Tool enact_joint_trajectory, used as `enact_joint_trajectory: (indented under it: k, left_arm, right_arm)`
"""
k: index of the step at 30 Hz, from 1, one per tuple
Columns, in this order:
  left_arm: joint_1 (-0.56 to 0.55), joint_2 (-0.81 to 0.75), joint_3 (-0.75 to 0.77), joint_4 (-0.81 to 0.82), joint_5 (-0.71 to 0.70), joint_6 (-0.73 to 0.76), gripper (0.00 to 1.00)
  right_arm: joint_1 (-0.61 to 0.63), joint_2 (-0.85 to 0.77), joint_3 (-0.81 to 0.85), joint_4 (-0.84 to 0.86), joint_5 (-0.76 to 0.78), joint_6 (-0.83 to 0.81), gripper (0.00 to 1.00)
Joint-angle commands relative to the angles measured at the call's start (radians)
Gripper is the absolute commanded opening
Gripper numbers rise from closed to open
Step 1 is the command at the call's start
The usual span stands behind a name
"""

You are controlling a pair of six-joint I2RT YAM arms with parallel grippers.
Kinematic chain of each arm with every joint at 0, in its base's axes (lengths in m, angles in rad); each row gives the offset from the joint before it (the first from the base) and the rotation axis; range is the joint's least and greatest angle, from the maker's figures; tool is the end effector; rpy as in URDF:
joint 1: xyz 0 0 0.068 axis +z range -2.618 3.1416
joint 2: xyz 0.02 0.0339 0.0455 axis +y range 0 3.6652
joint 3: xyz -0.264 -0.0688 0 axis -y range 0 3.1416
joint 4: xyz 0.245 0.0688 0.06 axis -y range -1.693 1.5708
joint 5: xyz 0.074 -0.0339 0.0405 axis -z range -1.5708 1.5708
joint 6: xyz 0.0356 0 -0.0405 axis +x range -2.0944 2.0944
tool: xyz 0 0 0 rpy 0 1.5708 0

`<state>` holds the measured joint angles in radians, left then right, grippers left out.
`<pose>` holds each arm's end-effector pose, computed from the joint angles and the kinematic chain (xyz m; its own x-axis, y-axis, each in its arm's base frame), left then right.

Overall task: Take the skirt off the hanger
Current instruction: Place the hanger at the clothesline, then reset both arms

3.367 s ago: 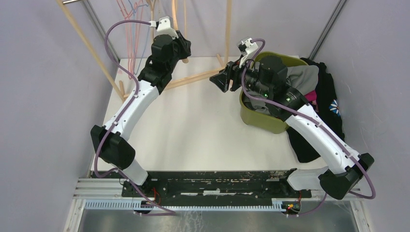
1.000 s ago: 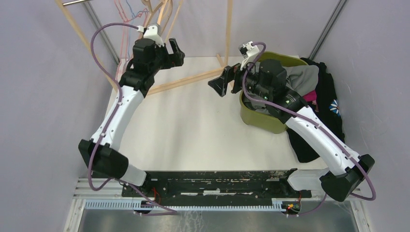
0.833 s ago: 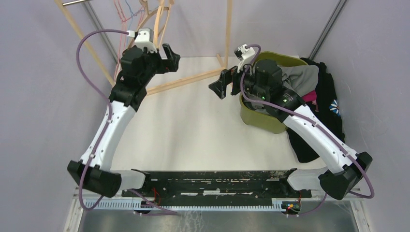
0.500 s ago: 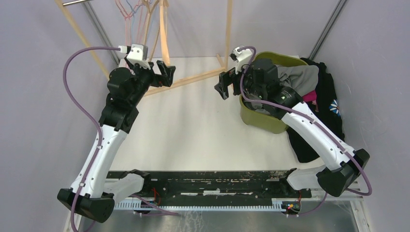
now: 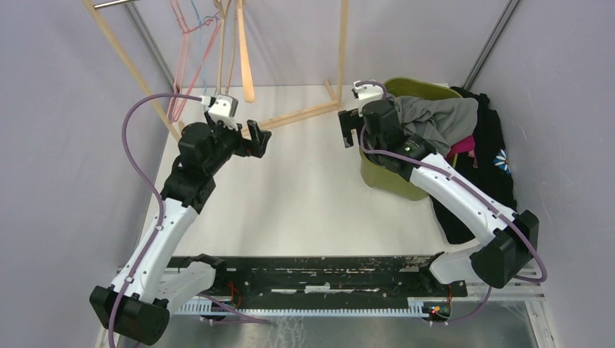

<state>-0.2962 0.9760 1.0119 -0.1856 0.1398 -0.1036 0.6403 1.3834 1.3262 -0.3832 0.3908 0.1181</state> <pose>0.2116 -0.0698 0.3846 -0.1854 -0.0505 -0.9814 0.4038 0.9065 -0.1229 0.2612 0.1777 0.3732 -0.3720 -0.1413 -0.9174 -0.2339 0.9707 -0.0547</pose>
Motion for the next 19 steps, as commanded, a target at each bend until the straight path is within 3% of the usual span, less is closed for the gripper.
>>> enact_joint_trajectory:
  k: [1, 19]
  left_arm:
    - [-0.004, -0.025, -0.069, 0.054, 0.064, -0.004, 0.99]
    - [-0.020, 0.004, -0.131, 0.060, 0.057, 0.019, 0.99]
  right_arm:
    - [-0.002, -0.001, -0.024, 0.076, 0.194, 0.027, 1.00]
    - [-0.002, 0.041, 0.002, 0.058, 0.226, -0.014, 1.00]
